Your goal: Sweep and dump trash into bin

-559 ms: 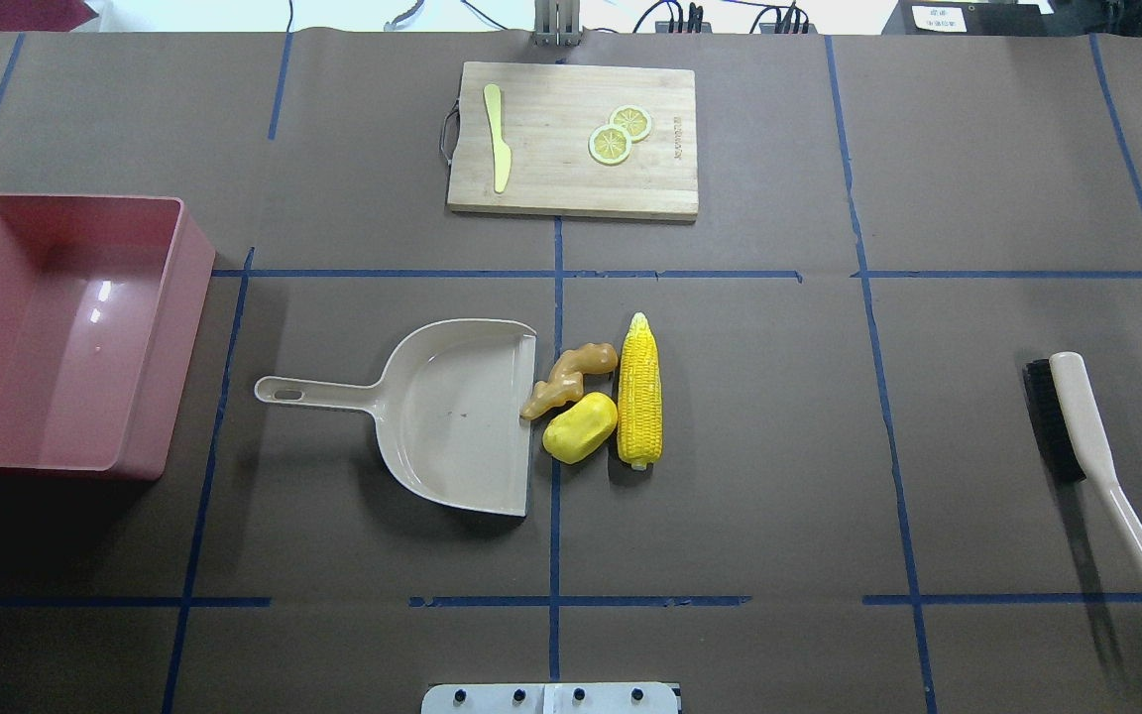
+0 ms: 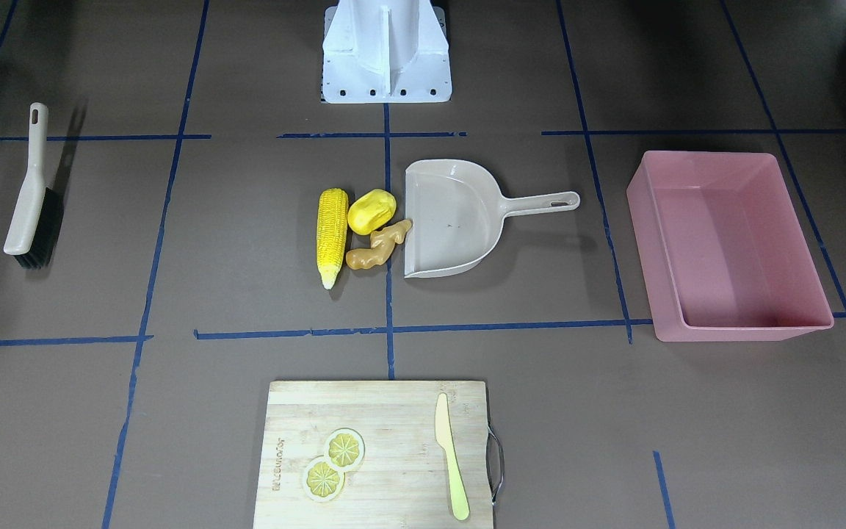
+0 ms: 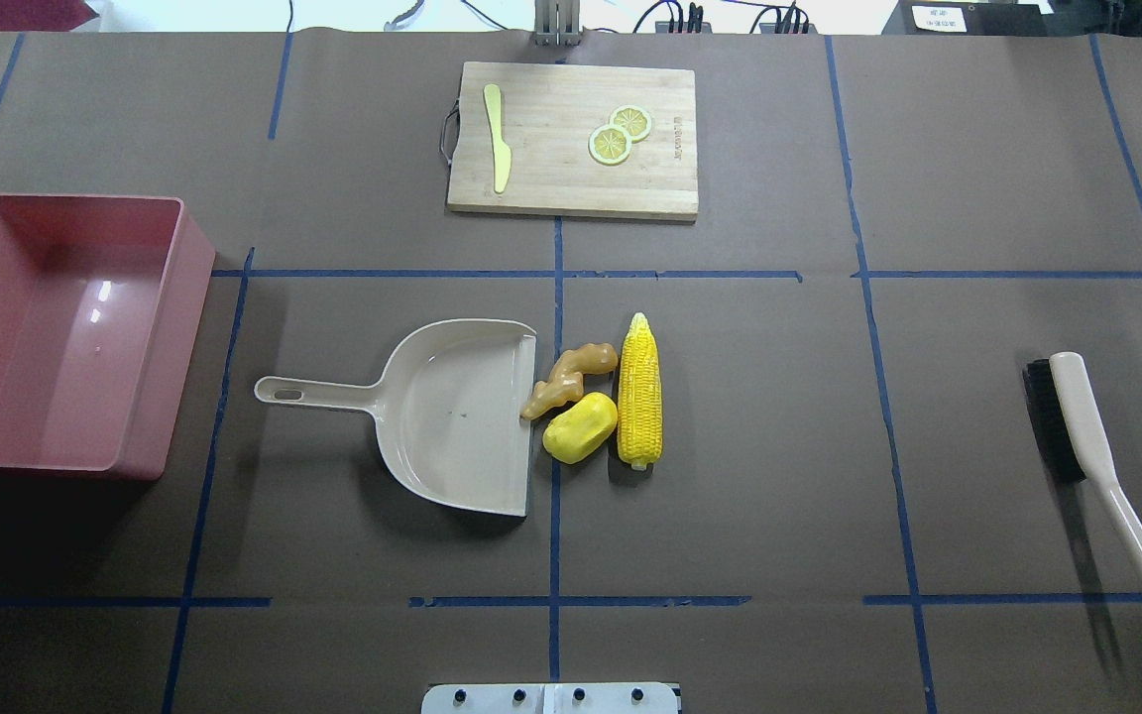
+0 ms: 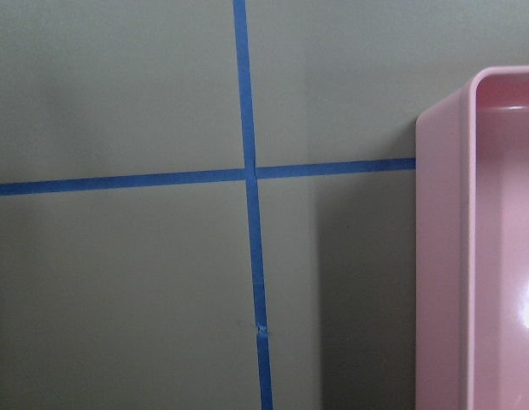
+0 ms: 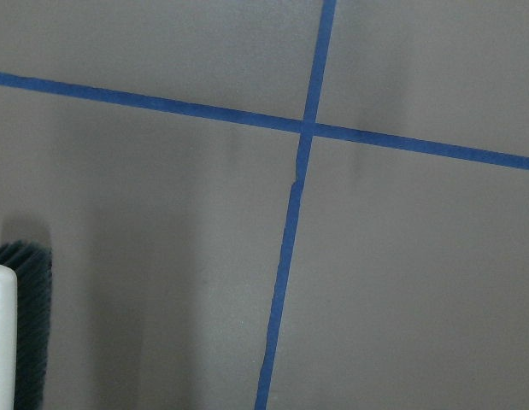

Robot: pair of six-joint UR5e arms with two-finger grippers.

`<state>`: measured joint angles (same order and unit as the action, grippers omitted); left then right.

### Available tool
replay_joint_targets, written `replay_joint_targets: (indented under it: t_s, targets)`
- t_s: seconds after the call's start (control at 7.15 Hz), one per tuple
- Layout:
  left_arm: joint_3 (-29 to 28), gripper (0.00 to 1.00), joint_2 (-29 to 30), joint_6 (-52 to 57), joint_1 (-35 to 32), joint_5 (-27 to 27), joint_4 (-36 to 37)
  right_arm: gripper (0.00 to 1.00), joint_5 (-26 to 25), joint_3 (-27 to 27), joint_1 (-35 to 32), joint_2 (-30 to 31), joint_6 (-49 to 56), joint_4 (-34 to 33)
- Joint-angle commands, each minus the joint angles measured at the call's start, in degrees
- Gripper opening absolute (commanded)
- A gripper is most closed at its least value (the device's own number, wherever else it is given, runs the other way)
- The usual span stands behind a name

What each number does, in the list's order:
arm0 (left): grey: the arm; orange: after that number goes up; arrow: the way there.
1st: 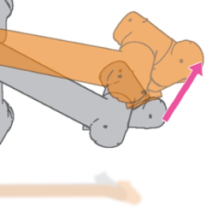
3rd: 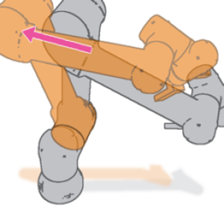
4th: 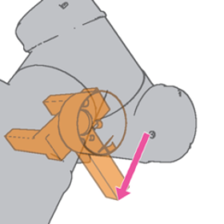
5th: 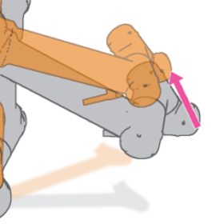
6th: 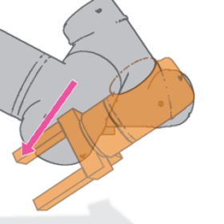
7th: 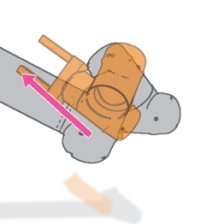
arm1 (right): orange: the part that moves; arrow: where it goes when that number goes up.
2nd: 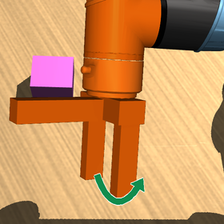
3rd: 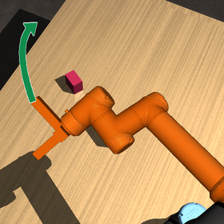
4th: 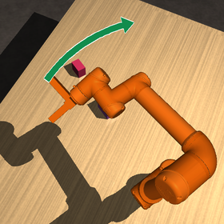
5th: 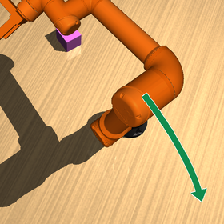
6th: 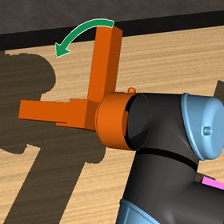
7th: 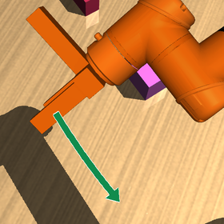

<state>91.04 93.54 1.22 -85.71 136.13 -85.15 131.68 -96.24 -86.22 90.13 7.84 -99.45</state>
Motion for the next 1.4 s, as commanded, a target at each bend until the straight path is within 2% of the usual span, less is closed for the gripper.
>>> replay_joint_targets:
  t_s: [0.0, 0.28, 0.7, 0.84, 0.98, 1.26]
  targets:
    - [2.04, 1.0, -0.64, -0.26, 0.28, -2.96, -0.11, 1.0, 0.33, 0.0, 0.0, -0.04, -0.19, -0.04]
    - [1.6, 1.0, -0.9, -0.34, 0.19, -2.19, 0.5, 1.0, 0.42, 0.17, 0.09, 0.05, 0.07, 0.75]
    - [3.7, 1.0, -3.27, 0.1, -0.16, -1.49, -0.28, 1.0, 5.77, -1.83, 0.09, 3.9, -0.37, 3.21]
    - [6.32, 1.0, -6.41, -0.08, -0.07, 0.61, -0.28, 1.0, 7.44, -2.2, 0.09, 4.78, -0.54, 3.39]
    - [7.04, 1.0, -7.14, -0.17, 0.28, 2.02, -2.72, 1.0, 7.37, -4.99, 1.22, 4.97, -0.55, 3.39]
    - [7.14, 1.0, -6.97, -0.08, 4.46, 5.88, -13.84, 0.99, 7.28, -9.38, 5.6, 5.93, -12.68, 3.39]
